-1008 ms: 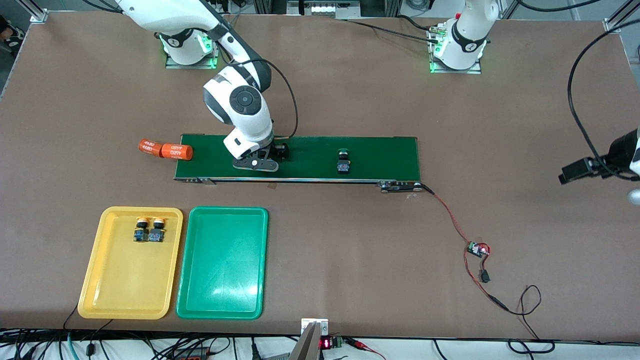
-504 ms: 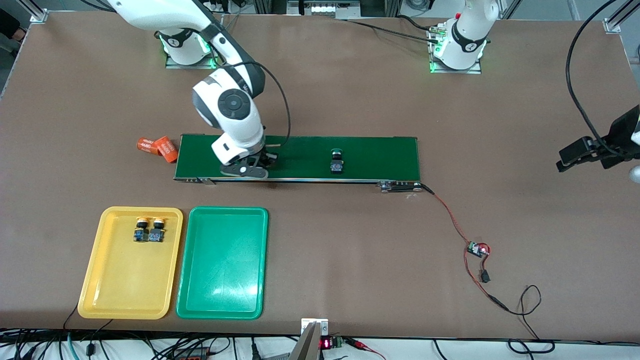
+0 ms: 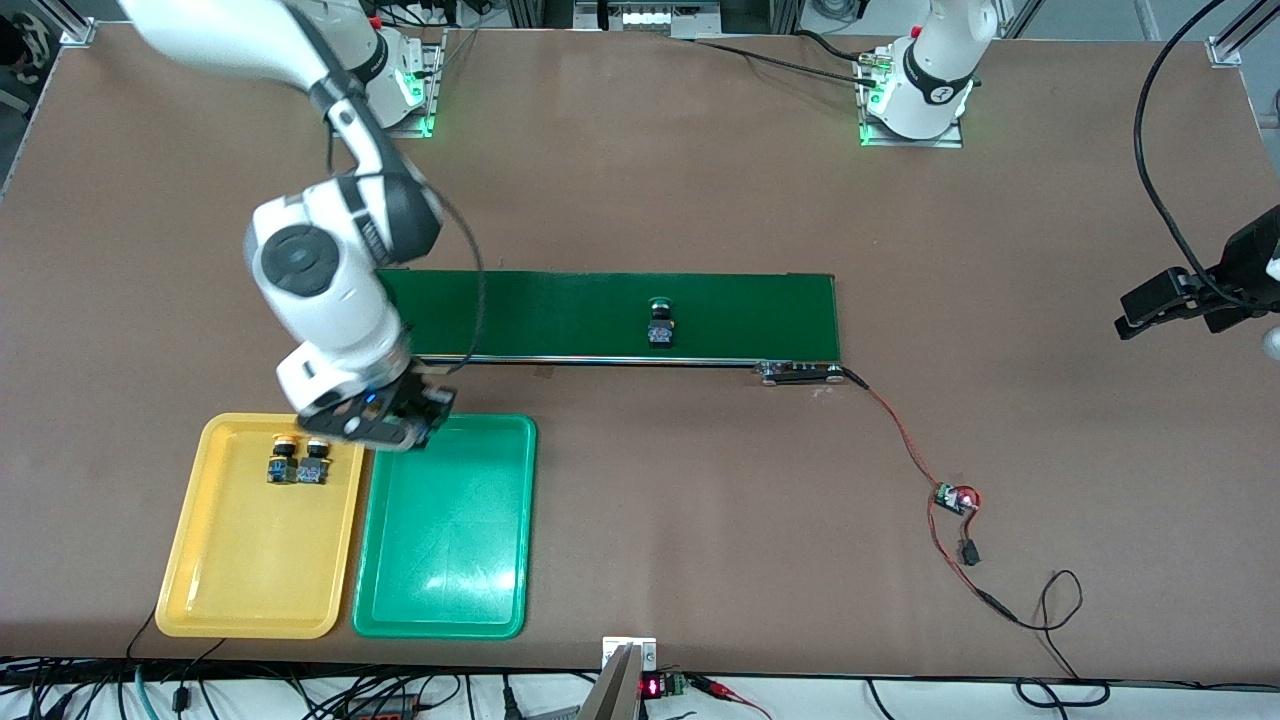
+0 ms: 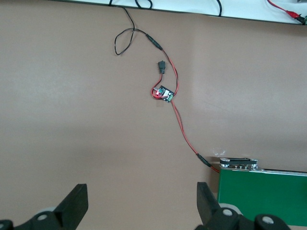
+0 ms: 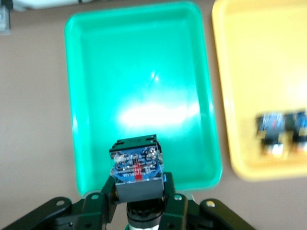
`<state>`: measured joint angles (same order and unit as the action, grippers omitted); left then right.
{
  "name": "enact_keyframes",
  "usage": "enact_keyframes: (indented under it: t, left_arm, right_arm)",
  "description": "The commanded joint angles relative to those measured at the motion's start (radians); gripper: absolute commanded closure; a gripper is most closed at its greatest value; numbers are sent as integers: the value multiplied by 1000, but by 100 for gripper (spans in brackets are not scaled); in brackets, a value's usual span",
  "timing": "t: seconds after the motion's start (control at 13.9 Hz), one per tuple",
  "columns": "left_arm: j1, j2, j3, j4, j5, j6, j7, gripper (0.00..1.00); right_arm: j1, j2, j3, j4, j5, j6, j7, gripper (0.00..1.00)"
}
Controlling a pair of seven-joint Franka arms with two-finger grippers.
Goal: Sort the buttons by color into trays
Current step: 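Drop the green-cap button into the green tray with the right gripper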
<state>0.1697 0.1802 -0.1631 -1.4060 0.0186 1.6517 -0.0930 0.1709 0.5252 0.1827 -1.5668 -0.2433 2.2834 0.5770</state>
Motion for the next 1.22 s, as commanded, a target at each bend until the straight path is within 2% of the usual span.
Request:
enact_keyframes:
  t: [0.0, 0.14, 0.36, 0.5, 0.58, 0.65, 0.72, 0.79, 0.86, 1.01, 1.15]
  left_arm:
    - [2, -8, -3, 4, -23, -52, 16, 0]
    - [-33, -10, 0, 4, -23, -34, 6, 0]
    - [-139, -11, 95, 9, -22, -29, 5, 0]
    - [-138, -13, 109, 2, -22, -30, 6, 0]
    - [-142, -13, 137, 4, -22, -30, 6, 0]
    - [-138, -13, 137, 7, -20, -35, 7, 0]
    - [-128, -13, 134, 6, -22, -36, 16, 0]
    - [-128, -13, 134, 4, -22, -43, 18, 0]
    - [-128, -15, 131, 4, -22, -43, 18, 0]
    - [-128, -13, 129, 5, -22, -40, 18, 0]
    - [-125, -13, 135, 4, -22, -36, 16, 0]
  right_arm:
    - [-28, 116, -9, 93, 10, 88, -74, 85]
    - [-63, 185, -9, 93, 10, 232, -129, 84]
    - [-74, 286, -14, 93, -1, 393, -154, 83]
    - [-68, 329, -16, 91, -2, 477, -149, 75]
    - [-65, 335, -22, 87, -1, 508, -149, 64]
    - [-62, 335, -26, 85, -2, 511, -149, 45]
    - [-62, 334, -26, 77, -1, 511, -149, 22]
    - [-60, 329, -28, 67, -1, 511, -151, 5]
    - [-59, 317, -29, 50, -1, 511, -152, 0]
    - [-56, 248, -29, -16, 4, 501, -148, 0]
    - [-48, 115, -29, -138, 10, 446, -131, 0]
